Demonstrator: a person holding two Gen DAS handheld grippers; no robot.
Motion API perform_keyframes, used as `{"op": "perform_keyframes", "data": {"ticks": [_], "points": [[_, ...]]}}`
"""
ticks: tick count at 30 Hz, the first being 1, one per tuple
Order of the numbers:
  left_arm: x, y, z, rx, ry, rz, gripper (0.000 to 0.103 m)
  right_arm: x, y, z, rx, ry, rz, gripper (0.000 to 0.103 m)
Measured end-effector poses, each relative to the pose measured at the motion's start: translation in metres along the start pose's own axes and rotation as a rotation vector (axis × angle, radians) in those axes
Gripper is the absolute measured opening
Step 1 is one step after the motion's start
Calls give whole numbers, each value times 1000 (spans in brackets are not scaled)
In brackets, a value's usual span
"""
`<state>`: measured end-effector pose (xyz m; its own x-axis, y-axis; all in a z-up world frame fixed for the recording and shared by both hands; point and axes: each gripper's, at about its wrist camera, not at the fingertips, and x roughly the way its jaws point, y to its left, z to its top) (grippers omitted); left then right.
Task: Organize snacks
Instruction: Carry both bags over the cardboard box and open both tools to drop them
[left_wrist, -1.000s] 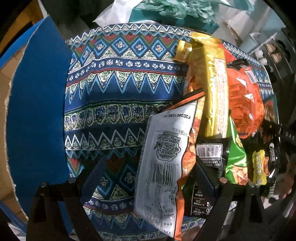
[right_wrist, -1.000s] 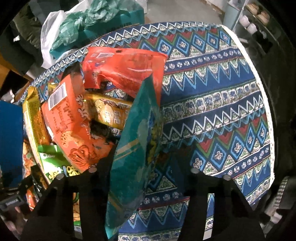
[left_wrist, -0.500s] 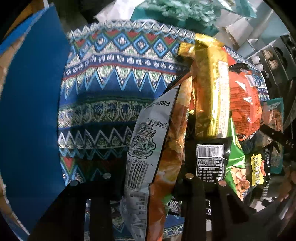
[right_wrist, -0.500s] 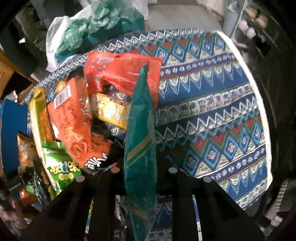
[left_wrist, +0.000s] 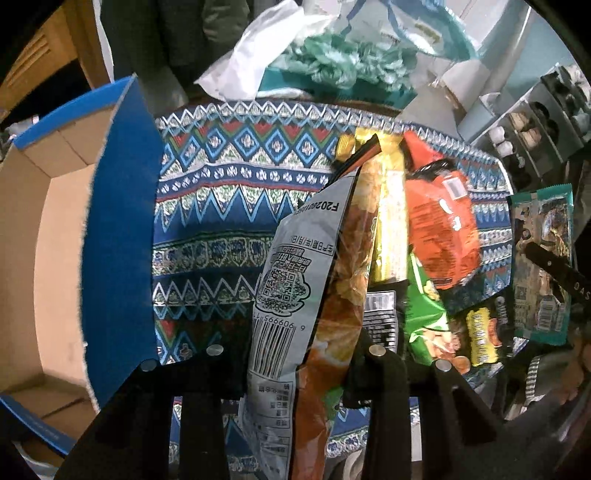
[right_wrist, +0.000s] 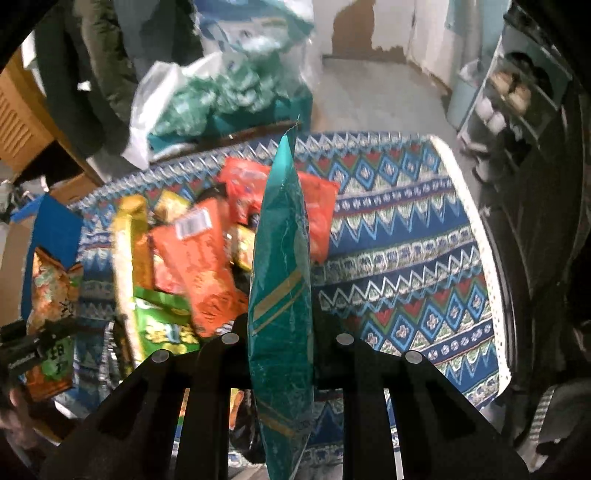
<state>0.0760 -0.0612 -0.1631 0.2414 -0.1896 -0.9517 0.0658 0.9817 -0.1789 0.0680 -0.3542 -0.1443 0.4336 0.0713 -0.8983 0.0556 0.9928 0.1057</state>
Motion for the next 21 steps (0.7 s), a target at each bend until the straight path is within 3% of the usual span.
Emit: {"op": "perform_keyframes", "data": {"ticks": [4, 12, 21], "points": [[-13, -15, 4, -7, -34, -8, 37, -20, 11, 2, -9, -53, 38, 17], [-42, -10, 3, -18, -103, -33, 37, -50, 35, 3, -25, -115, 132, 17], [-70, 7, -1, -51, -150, -57, 37, -57, 78, 8, -82, -119, 211, 17]]}}
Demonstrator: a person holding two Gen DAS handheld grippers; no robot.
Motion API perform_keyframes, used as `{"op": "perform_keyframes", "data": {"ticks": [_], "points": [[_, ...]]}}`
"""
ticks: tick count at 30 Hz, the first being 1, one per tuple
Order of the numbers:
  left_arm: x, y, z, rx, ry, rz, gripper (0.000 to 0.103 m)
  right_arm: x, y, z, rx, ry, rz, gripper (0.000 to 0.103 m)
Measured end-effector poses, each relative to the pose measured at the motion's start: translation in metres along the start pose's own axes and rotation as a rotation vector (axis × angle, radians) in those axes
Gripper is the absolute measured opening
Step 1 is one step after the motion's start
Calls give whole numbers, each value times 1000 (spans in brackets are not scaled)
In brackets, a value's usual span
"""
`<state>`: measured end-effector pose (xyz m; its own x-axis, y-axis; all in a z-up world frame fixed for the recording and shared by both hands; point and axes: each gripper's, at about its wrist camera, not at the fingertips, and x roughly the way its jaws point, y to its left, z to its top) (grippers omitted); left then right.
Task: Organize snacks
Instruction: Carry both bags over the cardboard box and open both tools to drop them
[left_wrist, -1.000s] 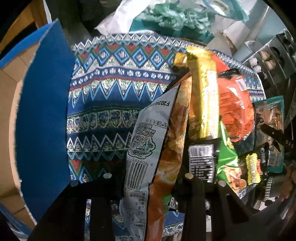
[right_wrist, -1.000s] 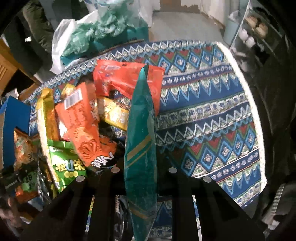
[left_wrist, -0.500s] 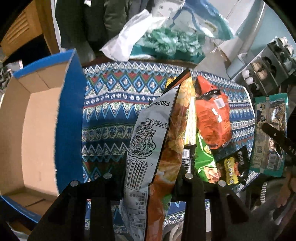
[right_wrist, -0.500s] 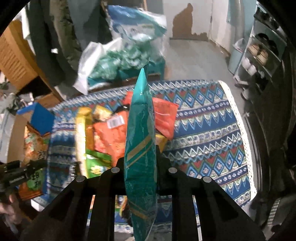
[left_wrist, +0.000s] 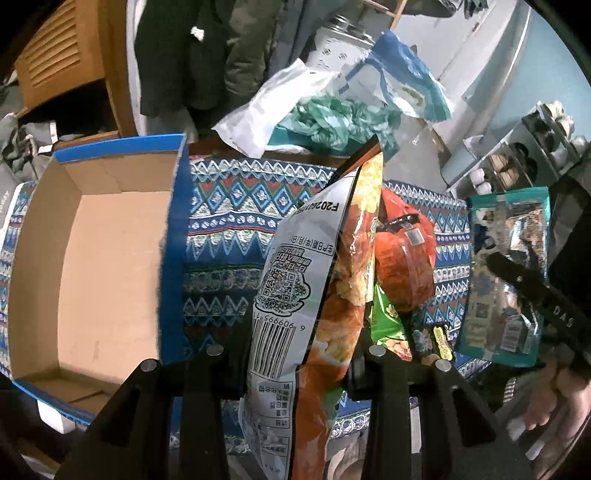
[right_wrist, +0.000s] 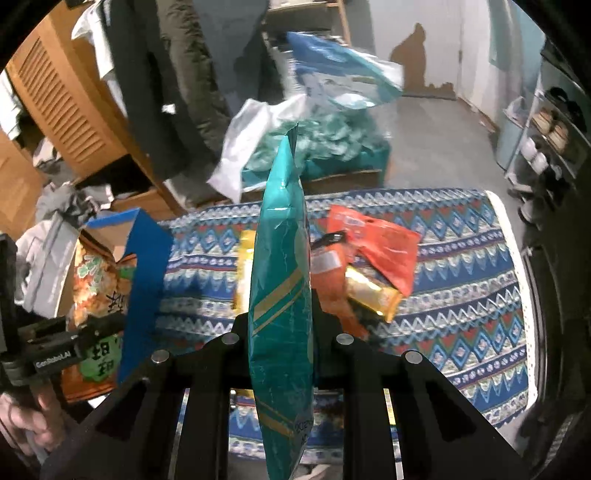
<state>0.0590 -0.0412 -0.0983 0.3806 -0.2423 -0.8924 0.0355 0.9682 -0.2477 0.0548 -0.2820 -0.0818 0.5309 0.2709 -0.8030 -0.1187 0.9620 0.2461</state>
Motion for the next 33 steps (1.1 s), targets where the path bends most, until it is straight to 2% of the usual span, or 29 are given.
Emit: {"op": "perform_keyframes", "data": {"ticks": [10, 22, 33], "points": [[-27, 31, -2, -38, -50, 35, 37, 11, 60, 7, -88, 24, 67, 17], [-60, 90, -10, -133, -118, 64, 37, 36, 147, 14, -172, 68, 166, 17], [-66, 149, -18, -243, -140, 88, 37, 65, 229, 8, -247, 134, 254, 17]]}}
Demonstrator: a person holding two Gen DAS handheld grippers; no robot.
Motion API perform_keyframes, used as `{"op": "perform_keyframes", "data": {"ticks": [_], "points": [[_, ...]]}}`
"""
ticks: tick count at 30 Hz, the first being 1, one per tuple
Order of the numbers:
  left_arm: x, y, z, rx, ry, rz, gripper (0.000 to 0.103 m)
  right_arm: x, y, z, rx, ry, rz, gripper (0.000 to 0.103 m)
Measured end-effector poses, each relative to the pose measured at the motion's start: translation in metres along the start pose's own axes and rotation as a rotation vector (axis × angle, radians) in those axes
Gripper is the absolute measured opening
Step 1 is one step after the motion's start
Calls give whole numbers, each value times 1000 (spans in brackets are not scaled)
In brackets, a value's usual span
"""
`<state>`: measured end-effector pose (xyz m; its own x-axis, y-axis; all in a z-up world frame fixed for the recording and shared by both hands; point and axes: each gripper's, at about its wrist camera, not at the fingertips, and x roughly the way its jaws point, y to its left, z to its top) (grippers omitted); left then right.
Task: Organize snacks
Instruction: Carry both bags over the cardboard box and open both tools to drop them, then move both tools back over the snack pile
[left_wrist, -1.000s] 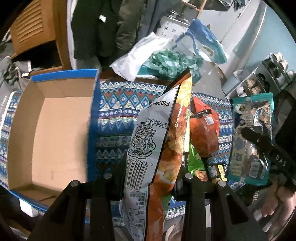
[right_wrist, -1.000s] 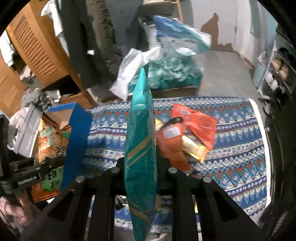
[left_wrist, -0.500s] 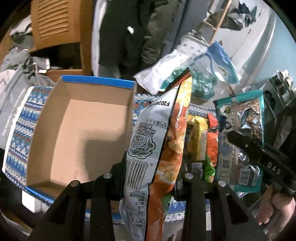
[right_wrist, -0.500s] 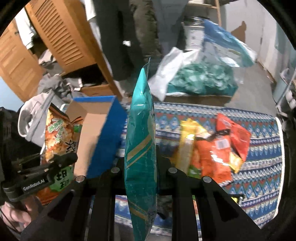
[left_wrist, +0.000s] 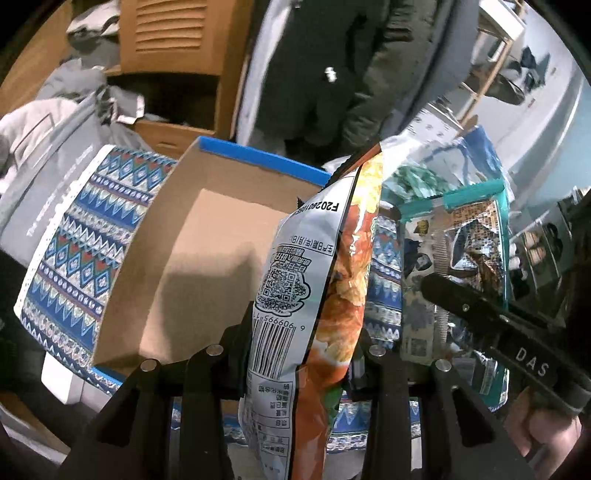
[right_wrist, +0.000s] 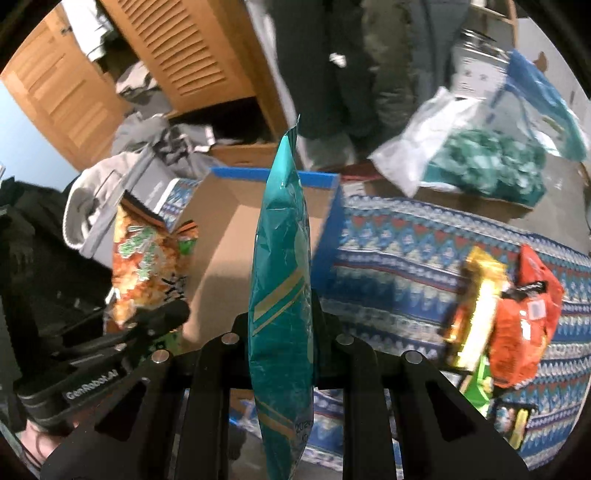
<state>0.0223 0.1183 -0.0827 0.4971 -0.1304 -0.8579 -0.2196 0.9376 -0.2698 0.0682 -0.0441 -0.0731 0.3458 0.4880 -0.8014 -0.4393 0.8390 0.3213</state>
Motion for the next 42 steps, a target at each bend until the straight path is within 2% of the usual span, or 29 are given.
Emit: {"op": "perform_keyframes", "data": {"ticks": [9, 16, 19, 21, 24, 32, 40, 42], "points": [[4, 37, 1, -70, -1, 16, 37, 34, 36, 9, -15, 52, 53, 17], [7, 54, 1, -119, 0, 27, 38, 53, 48, 7, -31, 85, 44, 17], [7, 55, 2, -137, -1, 35, 41, 54, 48, 8, -29, 82, 39, 22], [7, 55, 3, -140, -2, 43, 48, 52, 47, 9, -28, 71, 29, 37], [6, 53, 3, -133, -7, 44, 51, 46, 45, 11, -31, 48, 8, 49], [6, 45, 2, -127, 0, 34, 61, 32, 37, 11, -33, 20, -23, 61], [3, 23, 1, -87, -3, 13, 66, 13, 11, 3, -20, 4, -75, 62], [3, 14, 0, -67, 2, 5, 66, 8, 3, 1, -12, -2, -87, 66]]}}
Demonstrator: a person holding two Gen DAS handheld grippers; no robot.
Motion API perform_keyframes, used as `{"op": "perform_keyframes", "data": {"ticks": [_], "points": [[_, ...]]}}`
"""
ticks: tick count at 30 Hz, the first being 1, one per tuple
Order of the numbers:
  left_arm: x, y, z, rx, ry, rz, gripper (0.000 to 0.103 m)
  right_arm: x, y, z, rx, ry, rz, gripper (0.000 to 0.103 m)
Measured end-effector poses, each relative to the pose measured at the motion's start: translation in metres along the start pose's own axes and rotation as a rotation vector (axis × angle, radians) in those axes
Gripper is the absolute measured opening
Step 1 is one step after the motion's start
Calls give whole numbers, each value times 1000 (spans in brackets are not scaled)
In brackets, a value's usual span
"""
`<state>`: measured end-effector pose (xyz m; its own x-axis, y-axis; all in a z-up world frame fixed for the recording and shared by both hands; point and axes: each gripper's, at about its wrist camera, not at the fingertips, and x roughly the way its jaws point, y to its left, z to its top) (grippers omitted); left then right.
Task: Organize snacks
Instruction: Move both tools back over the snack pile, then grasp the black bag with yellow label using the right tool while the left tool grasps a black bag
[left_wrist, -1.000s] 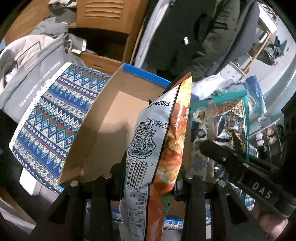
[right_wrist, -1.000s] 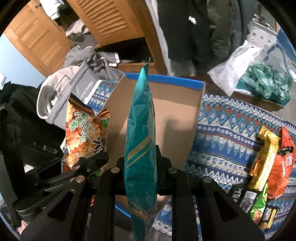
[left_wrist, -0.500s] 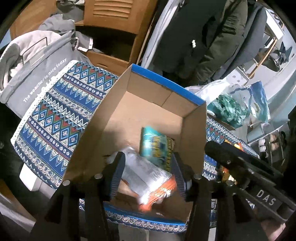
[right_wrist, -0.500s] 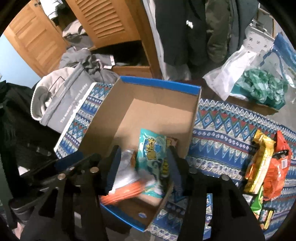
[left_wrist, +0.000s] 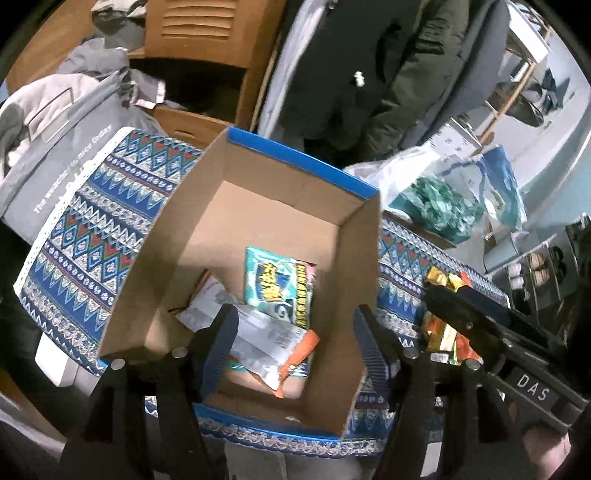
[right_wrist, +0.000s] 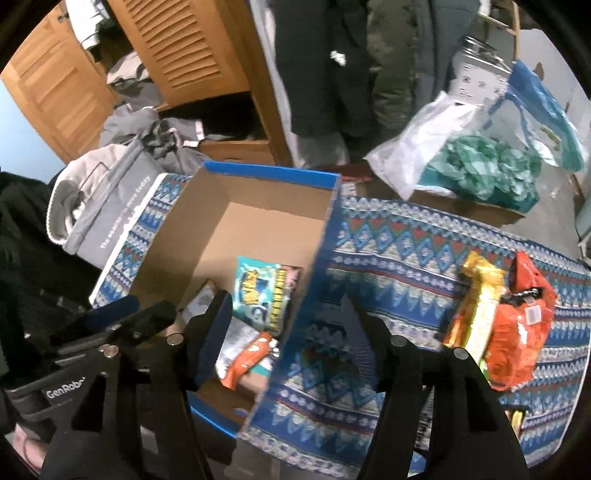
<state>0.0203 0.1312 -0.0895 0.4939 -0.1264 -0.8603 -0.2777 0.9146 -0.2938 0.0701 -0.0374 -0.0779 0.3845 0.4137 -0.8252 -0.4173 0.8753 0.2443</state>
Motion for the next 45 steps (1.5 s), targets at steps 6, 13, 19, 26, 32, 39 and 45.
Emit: {"op": "perform_keyframes", "data": {"ticks": [6, 13, 19, 26, 32, 39, 45], "points": [[3, -24, -7, 57, 14, -17, 74, -18, -29, -10, 28, -16, -36, 70], [9, -52, -16, 104, 52, -50, 74, -38, -68, -29, 66, -23, -83, 72], [14, -82, -25, 158, 73, -68, 78, -51, -108, -48, 121, -16, -132, 74], [27, -116, -39, 224, 119, -79, 81, -67, -155, -72, 199, -4, -197, 75], [48, -145, -53, 280, 188, -82, 81, -75, -195, -94, 276, 18, -244, 75], [78, -175, -72, 335, 272, -75, 81, -74, -226, -117, 326, 62, -281, 75], [95, -189, -82, 338, 326, -90, 81, -62, -250, -137, 351, 118, -299, 75]]}}
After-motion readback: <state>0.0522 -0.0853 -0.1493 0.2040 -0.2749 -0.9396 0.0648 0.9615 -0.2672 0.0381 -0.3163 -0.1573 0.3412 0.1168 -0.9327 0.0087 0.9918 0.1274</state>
